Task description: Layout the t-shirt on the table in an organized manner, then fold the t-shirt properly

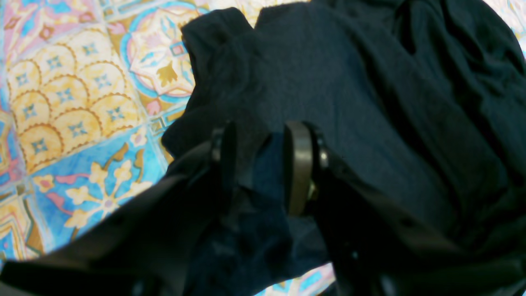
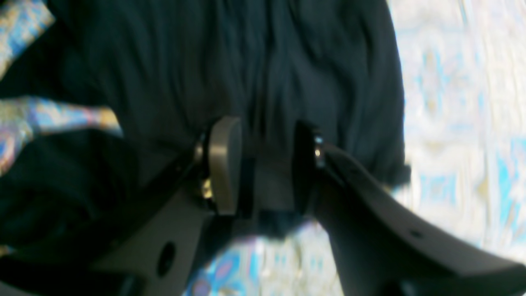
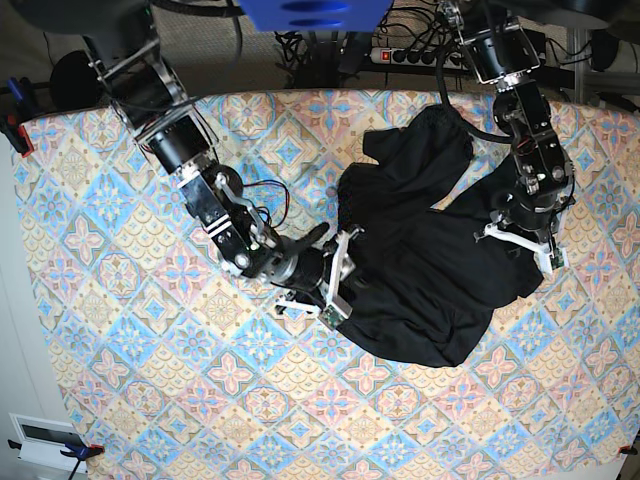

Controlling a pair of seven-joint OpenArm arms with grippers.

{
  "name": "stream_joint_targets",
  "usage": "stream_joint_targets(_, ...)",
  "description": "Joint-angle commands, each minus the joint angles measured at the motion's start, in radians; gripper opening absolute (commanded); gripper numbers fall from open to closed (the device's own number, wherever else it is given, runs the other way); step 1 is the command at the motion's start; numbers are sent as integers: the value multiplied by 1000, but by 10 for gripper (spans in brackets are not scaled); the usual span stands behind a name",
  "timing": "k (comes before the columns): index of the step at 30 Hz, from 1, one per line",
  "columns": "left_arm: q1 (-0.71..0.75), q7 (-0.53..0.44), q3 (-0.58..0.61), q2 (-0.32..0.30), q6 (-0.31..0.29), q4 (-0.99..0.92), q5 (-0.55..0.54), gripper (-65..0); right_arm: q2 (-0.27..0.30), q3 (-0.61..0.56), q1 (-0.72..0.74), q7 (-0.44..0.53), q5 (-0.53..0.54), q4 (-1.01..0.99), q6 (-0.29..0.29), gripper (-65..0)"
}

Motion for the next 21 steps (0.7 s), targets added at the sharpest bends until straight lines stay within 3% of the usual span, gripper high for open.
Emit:
stream_joint_targets(1,-11,-18,-1,-6,-2,21,-3,-456,13,8,34,11,0,-17,-5,-439)
stream_joint_targets(12,-10,-18,3,-6,-2,21,-3,-456,-31,7,97,53,-4,-224,-5,-435)
stream_joint_targets(18,-10,-18,6,-5,-2,18,-3,-456,-30,3,95,43,-97,-218,-2,-339)
stream_joint_targets(21,-10,-18,6,-5,-2,16,-3,-456,-28,-61,92,43,-97,-218,0,-324)
